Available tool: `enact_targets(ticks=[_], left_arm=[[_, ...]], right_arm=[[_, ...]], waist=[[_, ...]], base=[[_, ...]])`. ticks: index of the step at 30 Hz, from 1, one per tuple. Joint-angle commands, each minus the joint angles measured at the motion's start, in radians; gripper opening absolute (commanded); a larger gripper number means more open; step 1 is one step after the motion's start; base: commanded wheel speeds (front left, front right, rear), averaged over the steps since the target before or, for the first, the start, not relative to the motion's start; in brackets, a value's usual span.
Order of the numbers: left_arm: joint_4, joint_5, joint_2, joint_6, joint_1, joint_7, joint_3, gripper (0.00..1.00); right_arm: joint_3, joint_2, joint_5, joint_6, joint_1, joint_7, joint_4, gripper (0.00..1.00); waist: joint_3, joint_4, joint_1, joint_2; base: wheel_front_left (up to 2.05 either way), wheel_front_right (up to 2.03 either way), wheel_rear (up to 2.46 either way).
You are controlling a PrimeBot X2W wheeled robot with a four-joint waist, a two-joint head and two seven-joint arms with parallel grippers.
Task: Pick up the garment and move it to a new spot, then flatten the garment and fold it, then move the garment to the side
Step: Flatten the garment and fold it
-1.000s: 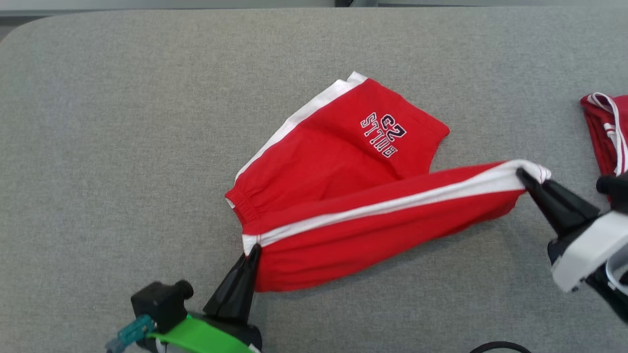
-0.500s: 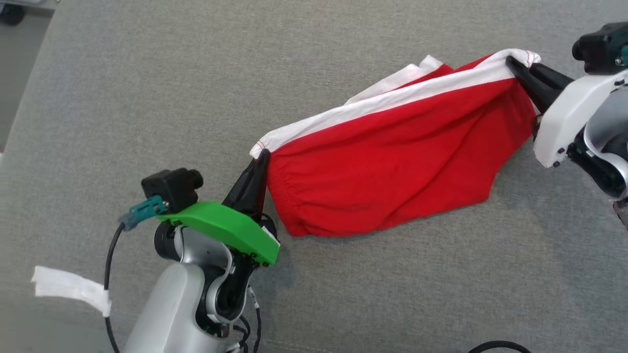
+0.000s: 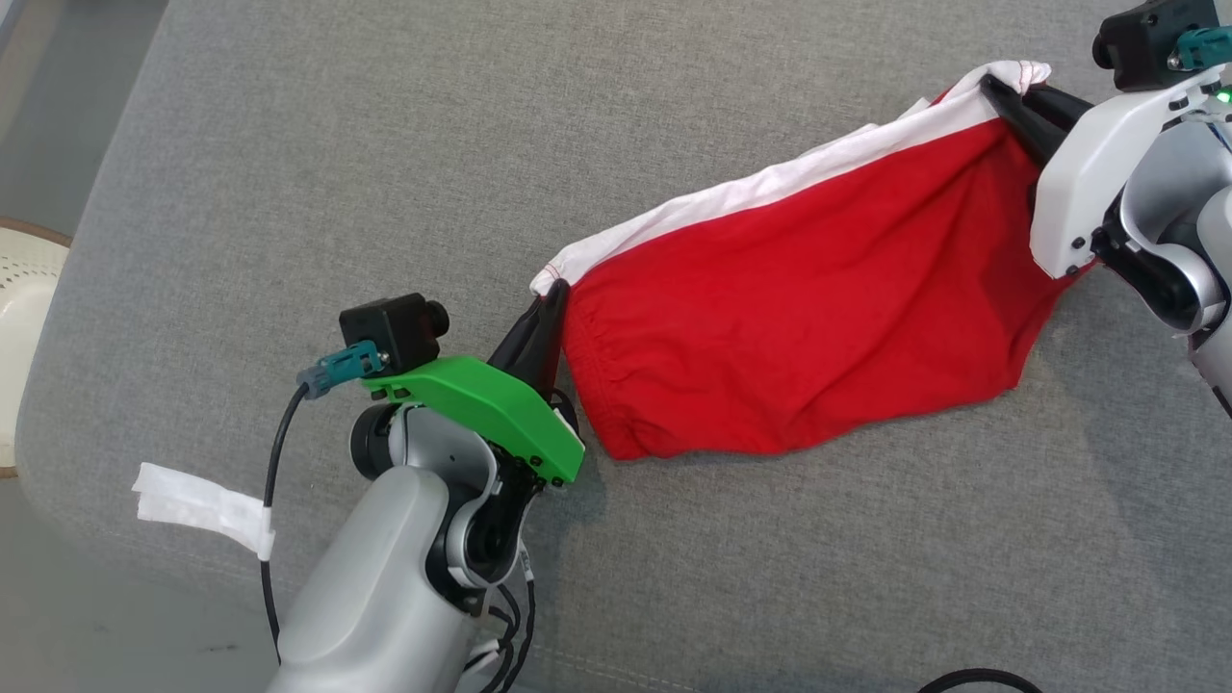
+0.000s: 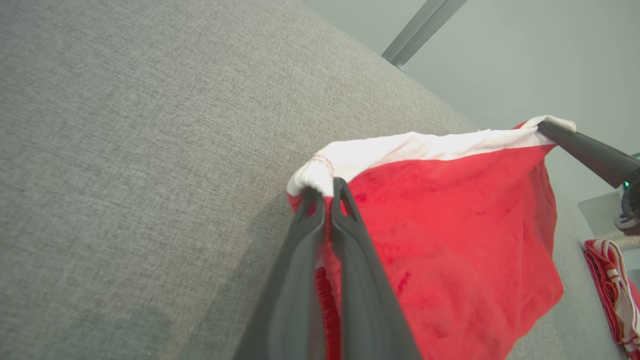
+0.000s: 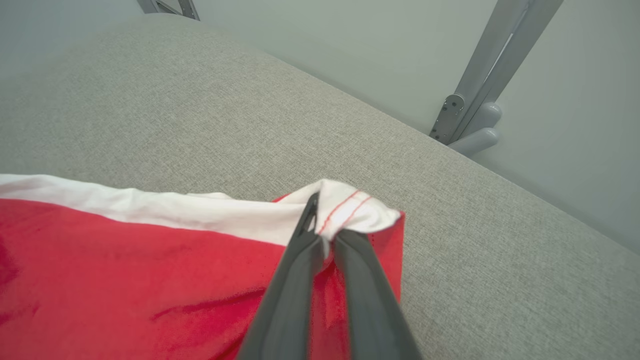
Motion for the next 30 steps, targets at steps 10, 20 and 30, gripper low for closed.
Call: enact_targets(ticks=[10, 20, 30], left_arm=[[0.027, 0.025, 0.040, 0.028, 0.024, -0.051, -0.008, 1.00], [-0.187, 0.194, 0.199, 0.132, 0.203, -0.132, -0.048, 1.00], [-0.238, 0.269, 0.217, 0.193, 0.254, -0.234, -0.045, 1.00]], right_arm=[[0.051, -0.009, 0.051, -0.002, -0.037, -0.101, 0.026, 1.00], [-0.018, -0.052, 0.118, -0.001, 0.069, 0.023, 0.049, 1.00], [-0.035, -0.055, 0.179, -0.001, 0.106, 0.144, 0.049, 1.00]], waist=[[-0.051, -0.045, 0.0000, 0.0000], [-0.052, -0.067, 0.0000, 0.0000], [-0.002, -0.002, 0.0000, 0.0000]], base=[[0.00, 0.00, 0.00], [0.00, 0.00, 0.00], [0.00, 0.00, 0.00]])
